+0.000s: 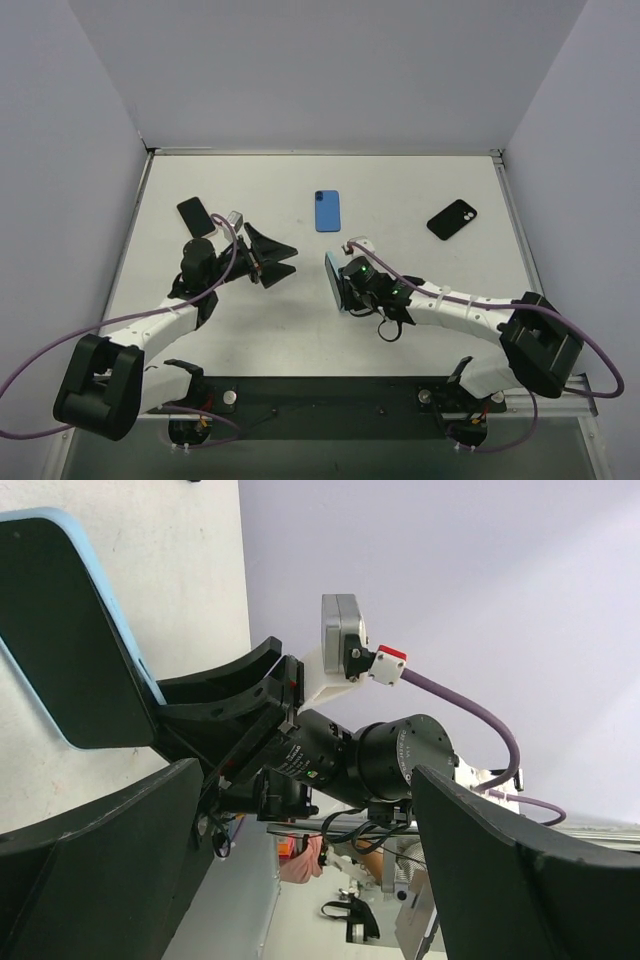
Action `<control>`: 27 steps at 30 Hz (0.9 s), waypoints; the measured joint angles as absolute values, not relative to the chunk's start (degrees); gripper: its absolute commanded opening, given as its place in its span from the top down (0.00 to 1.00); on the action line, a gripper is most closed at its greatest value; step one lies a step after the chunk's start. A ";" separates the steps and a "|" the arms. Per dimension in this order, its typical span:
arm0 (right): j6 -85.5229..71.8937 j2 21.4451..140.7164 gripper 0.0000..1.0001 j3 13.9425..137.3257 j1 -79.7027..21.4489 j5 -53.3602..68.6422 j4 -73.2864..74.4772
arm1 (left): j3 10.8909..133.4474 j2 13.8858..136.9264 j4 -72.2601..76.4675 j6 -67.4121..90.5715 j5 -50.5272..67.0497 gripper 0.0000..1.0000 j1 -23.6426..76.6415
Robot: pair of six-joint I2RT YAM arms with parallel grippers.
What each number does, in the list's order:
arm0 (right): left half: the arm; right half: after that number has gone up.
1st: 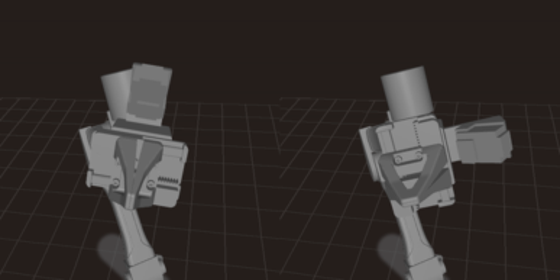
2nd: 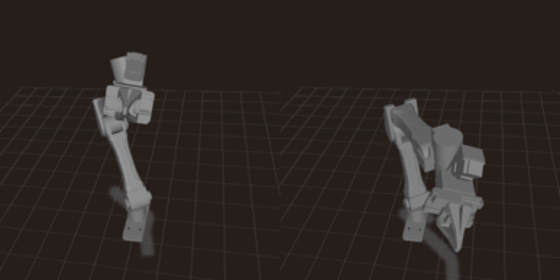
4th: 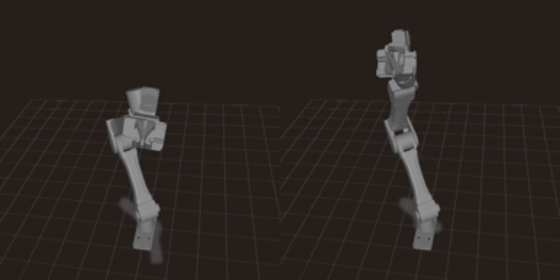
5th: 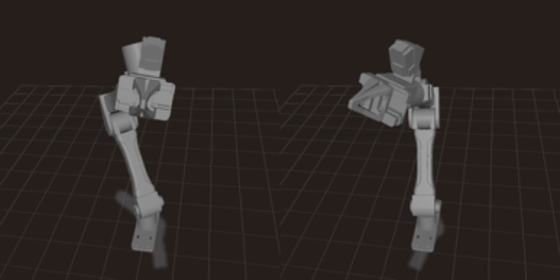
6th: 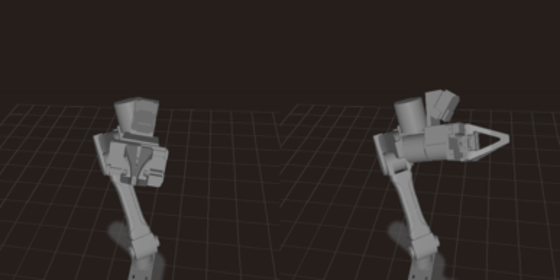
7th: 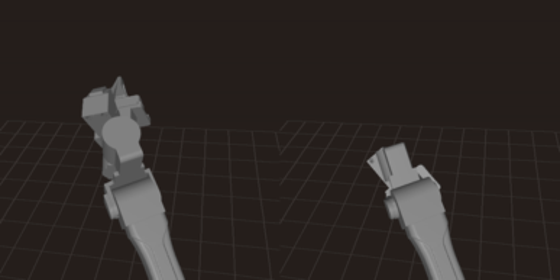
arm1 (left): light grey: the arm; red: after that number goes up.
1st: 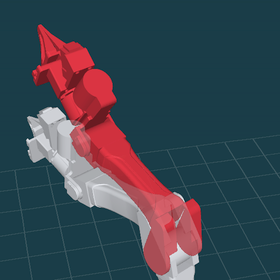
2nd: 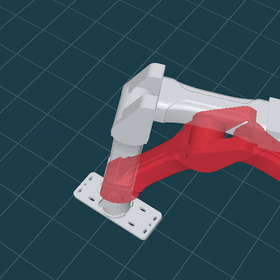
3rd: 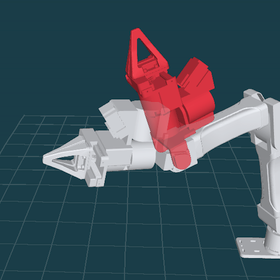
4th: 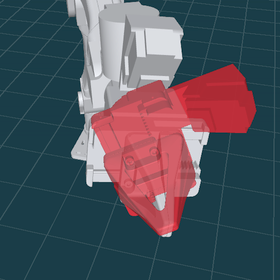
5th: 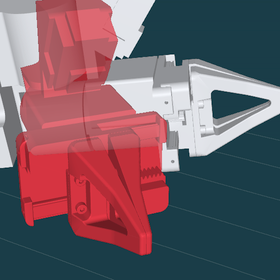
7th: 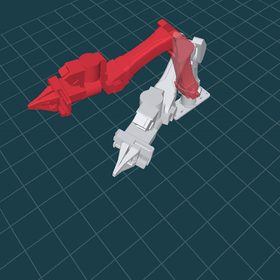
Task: Take the phone out of the phone case
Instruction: Remove the phone case from the phone.
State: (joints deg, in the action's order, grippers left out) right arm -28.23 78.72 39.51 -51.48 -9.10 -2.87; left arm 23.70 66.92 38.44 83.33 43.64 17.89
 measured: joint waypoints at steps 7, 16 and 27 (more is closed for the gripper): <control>-28.23 82.52 0.73 39.57 -51.48 -9.08 -5.93 | 23.24 69.14 38.59 83.18 43.81 0.03 17.89; -27.75 87.64 0.76 42.85 -51.48 -9.02 -6.70 | 21.23 70.22 38.30 81.95 43.81 0.03 17.93; -27.51 94.32 0.78 47.05 -51.83 -8.73 -7.11 | 21.39 72.77 32.08 74.70 42.04 0.06 19.49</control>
State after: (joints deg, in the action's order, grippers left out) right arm -27.51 94.32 47.05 -51.83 -8.73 -7.11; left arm 21.39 72.77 32.08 74.70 42.04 19.49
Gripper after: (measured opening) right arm 0.225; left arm 0.959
